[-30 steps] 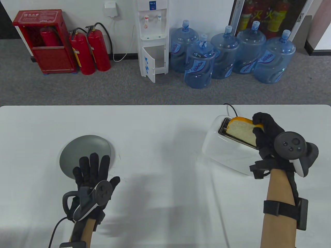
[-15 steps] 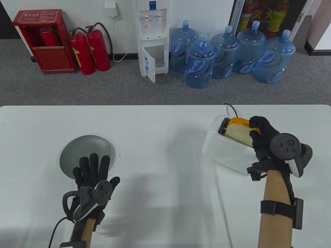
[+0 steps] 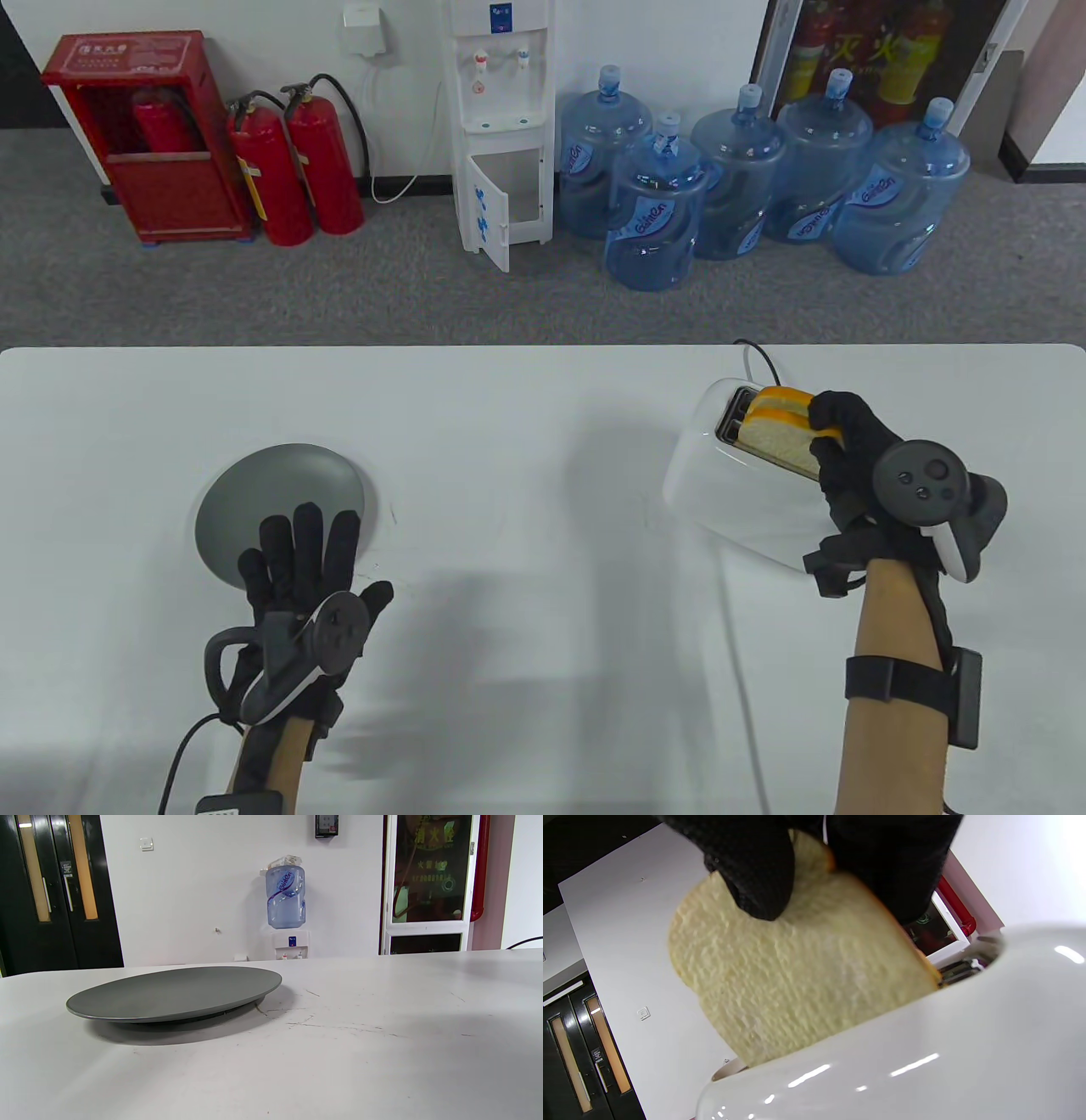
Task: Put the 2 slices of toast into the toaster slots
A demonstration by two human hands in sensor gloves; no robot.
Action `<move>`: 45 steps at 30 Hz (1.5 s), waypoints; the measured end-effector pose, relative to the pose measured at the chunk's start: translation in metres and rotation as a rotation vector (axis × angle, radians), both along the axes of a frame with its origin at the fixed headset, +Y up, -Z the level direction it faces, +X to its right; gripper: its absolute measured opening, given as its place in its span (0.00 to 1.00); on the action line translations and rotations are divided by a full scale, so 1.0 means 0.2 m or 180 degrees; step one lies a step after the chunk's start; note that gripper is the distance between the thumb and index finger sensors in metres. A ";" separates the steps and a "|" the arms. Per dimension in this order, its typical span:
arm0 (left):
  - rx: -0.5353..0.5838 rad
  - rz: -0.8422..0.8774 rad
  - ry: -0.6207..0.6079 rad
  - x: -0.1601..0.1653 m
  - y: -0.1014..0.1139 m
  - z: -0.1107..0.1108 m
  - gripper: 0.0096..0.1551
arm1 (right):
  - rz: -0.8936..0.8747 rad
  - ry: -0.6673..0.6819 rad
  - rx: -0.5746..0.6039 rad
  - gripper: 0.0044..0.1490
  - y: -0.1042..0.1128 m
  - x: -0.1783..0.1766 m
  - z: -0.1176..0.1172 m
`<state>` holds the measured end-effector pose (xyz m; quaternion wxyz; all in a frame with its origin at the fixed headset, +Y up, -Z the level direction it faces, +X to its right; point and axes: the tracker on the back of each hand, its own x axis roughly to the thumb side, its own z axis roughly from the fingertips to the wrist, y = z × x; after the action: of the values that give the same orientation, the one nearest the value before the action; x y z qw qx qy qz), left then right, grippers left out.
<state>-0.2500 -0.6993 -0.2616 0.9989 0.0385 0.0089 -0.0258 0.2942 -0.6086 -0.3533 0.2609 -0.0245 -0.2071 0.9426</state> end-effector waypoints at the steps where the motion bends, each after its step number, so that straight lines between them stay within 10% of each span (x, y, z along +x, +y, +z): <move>1: 0.0001 -0.0002 0.0000 0.00 0.00 0.00 0.48 | -0.0007 -0.0006 -0.0017 0.30 -0.01 0.00 0.00; 45: -0.0004 -0.0005 -0.0002 0.00 0.00 0.00 0.49 | 0.0157 -0.0263 -0.0102 0.32 -0.05 -0.02 0.01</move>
<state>-0.2507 -0.6999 -0.2624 0.9989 0.0379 0.0085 -0.0266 0.2907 -0.6190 -0.3522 0.2284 -0.0625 -0.2031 0.9501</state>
